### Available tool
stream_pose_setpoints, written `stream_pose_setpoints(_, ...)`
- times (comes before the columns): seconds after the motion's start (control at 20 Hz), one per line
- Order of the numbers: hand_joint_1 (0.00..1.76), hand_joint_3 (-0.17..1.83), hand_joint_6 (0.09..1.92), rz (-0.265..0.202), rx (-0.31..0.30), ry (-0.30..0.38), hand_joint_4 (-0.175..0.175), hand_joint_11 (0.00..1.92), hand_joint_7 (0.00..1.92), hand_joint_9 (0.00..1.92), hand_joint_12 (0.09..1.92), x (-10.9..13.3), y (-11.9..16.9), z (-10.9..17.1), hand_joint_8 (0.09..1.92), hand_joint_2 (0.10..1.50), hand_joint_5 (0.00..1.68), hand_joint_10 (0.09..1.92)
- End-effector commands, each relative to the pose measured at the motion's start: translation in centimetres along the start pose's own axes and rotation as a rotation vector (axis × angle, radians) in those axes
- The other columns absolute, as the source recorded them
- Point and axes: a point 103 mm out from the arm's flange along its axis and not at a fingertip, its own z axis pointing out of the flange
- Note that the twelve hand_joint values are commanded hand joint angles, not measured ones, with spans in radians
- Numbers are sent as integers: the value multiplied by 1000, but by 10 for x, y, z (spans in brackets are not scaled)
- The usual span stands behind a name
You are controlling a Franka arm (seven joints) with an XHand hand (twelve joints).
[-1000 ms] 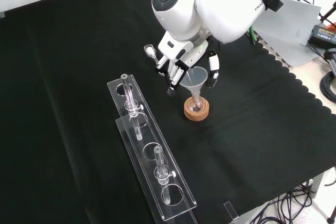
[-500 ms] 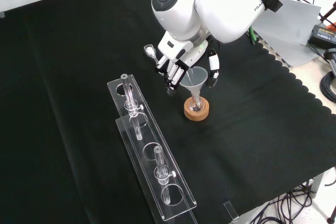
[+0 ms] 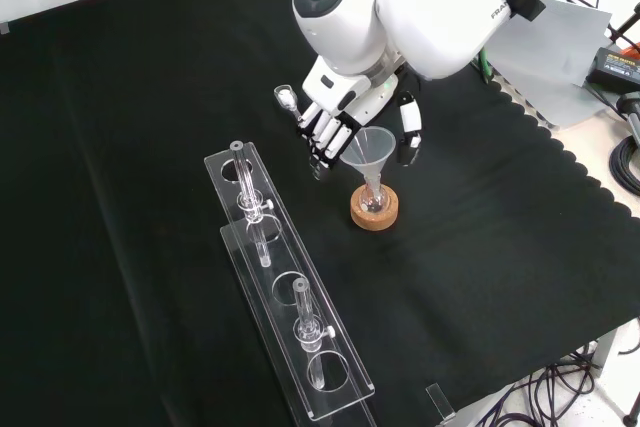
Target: Place the funnel on the round-bottom flask.
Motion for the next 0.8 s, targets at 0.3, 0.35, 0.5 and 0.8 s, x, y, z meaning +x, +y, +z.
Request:
stream_pose_setpoints(0.3, 380, 306, 87, -22, -55, 28, 43, 0, 184, 304, 1417, -2, -16, -28, 530, 558, 135, 697)
stream_pose_setpoints(0.35, 368, 288, 87, -27, -56, 27, 43, 0, 181, 297, 1413, -3, -17, -29, 532, 562, 134, 702)
stream_pose_setpoints(0.5, 352, 249, 87, -32, -62, 33, 43, 0, 175, 280, 1397, -5, -21, -33, 535, 572, 129, 712)
stream_pose_setpoints(0.8, 343, 212, 87, -38, -96, 37, 41, 0, 168, 260, 1367, -13, -27, -43, 534, 587, 118, 718)
